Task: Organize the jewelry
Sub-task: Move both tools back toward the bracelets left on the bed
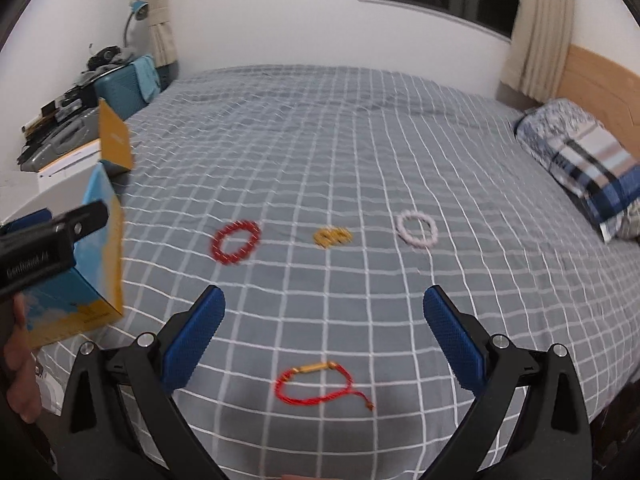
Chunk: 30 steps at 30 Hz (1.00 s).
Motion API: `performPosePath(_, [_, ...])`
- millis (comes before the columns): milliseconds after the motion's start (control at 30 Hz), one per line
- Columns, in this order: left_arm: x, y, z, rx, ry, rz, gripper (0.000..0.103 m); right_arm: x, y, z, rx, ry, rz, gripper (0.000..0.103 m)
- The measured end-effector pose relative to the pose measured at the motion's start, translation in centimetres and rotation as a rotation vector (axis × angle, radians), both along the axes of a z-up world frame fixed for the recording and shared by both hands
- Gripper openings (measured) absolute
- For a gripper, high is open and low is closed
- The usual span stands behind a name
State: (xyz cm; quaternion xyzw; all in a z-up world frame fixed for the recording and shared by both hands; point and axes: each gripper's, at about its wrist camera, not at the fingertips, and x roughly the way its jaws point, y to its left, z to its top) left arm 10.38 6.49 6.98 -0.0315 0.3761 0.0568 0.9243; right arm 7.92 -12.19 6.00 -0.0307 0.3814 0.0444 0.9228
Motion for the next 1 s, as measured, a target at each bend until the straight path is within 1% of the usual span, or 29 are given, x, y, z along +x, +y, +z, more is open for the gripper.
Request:
performPosePath(167, [2.1, -2.8, -2.0, 0.012, 0.025, -0.050, 0.097, 0.1, -1.8, -2.8, 0.014, 0.037, -0.024, 0.095])
performPosePath(300, [4.2, -4.1, -4.0, 0.009, 0.051, -0.059, 0.097, 0.6, -2.5, -5.2, 0.020, 0.070, -0.029, 0.095])
performPosePath(433, [6.6, -5.0, -5.7, 0.034, 0.068, -0.074, 0.097, 0.9, -2.6, -7.2, 0.030, 0.096, -0.026, 0.095])
performPosePath(500, [7.9, -5.1, -6.8, 0.033, 0.078, -0.068, 0.097, 1.1, -2.4, -8.1, 0.033, 0.111, -0.018, 0.095])
performPosePath(567, [9.5, -4.9, -8.4, 0.040, 0.110, -0.067, 0.097, 1.4, -2.1, -8.9, 0.030, 0.122, -0.008, 0.095])
performPosePath(700, [11.6, -4.4, -10.5, 0.038, 0.136, -0.062, 0.097, 1.7, -1.8, -10.5, 0.024, 0.157, 0.007, 0.095])
performPosePath(800, [12.7, -4.1, -11.6, 0.030, 0.139, -0.069, 0.097, 2.0, -1.5, -11.7, 0.009, 0.186, 0.019, 0.095])
performPosePath(900, [13.8, -4.2, -12.9, 0.068, 0.162, -0.073, 0.097, 2.2, -1.4, -12.3, 0.009, 0.202, 0.029, 0.095])
performPosePath(1000, [14.5, -3.9, -14.0, 0.064, 0.182, -0.074, 0.097, 2.3, -1.1, -12.7, 0.001, 0.214, 0.045, 0.095])
